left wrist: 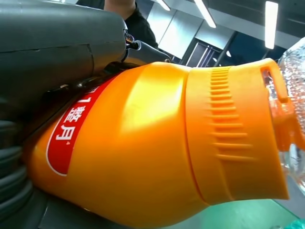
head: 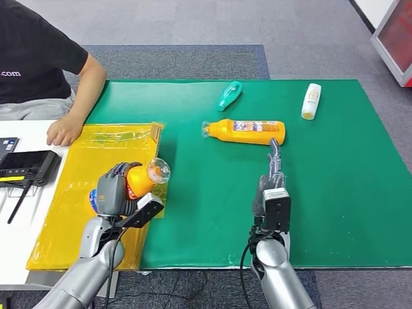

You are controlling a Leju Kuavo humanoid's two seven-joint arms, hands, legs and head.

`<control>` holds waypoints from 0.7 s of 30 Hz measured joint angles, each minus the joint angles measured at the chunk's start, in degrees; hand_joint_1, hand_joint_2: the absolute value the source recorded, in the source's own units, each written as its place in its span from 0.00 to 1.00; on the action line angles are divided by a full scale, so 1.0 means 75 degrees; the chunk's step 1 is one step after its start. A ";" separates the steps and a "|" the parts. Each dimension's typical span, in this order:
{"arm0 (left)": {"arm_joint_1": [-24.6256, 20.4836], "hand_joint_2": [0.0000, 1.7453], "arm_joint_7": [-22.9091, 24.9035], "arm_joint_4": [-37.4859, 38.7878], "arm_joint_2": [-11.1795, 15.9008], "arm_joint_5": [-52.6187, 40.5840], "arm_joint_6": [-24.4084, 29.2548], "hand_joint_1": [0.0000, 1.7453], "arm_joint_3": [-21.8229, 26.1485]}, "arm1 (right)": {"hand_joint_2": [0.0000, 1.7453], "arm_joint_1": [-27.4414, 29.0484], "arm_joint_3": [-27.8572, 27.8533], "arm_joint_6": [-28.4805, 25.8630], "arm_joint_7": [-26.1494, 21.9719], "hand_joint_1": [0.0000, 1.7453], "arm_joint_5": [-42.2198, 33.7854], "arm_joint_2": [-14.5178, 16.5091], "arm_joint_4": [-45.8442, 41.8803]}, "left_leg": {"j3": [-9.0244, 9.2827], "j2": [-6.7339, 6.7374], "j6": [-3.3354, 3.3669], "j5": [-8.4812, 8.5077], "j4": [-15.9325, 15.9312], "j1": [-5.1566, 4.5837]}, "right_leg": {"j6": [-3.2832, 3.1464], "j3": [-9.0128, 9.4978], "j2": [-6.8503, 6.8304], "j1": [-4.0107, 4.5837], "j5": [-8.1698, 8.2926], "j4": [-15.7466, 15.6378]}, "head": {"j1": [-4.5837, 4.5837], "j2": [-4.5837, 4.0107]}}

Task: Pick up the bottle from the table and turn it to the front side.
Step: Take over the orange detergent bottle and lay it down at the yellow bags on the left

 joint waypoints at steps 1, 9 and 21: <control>-0.0004 1.00 -0.0010 0.0036 -0.0017 0.0019 -0.0001 0.11 0.0000 | 0.00 0.0002 -0.0001 0.0000 0.0002 0.00 0.0007 0.0001 -0.0001 | 0.0000 0.0000 0.0000 0.0000 0.0000 0.0000 | 0.0000 0.0000 0.0000 0.0000 0.0000 0.0000 | 0.0000 0.0000; -0.0018 1.00 -0.0107 0.0218 -0.0146 0.0210 -0.0069 0.01 -0.0004 | 0.00 0.0003 -0.0001 -0.0010 0.0007 0.00 0.0114 0.0014 -0.0016 | 0.0000 0.0000 0.0000 0.0000 0.0000 0.0000 | 0.0000 0.0000 0.0000 0.0000 0.0001 0.0000 | -0.0001 0.0001; 0.0089 1.00 -0.0238 0.0430 -0.0442 0.0834 -0.0844 0.00 -0.0038 | 0.00 0.0061 -0.0001 -0.0028 0.0009 0.00 0.0141 0.0014 -0.0177 | 0.0001 0.0000 0.0000 0.0001 0.0000 0.0000 | -0.0001 0.0001 0.0000 0.0000 0.0002 0.0000 | 0.0000 0.0000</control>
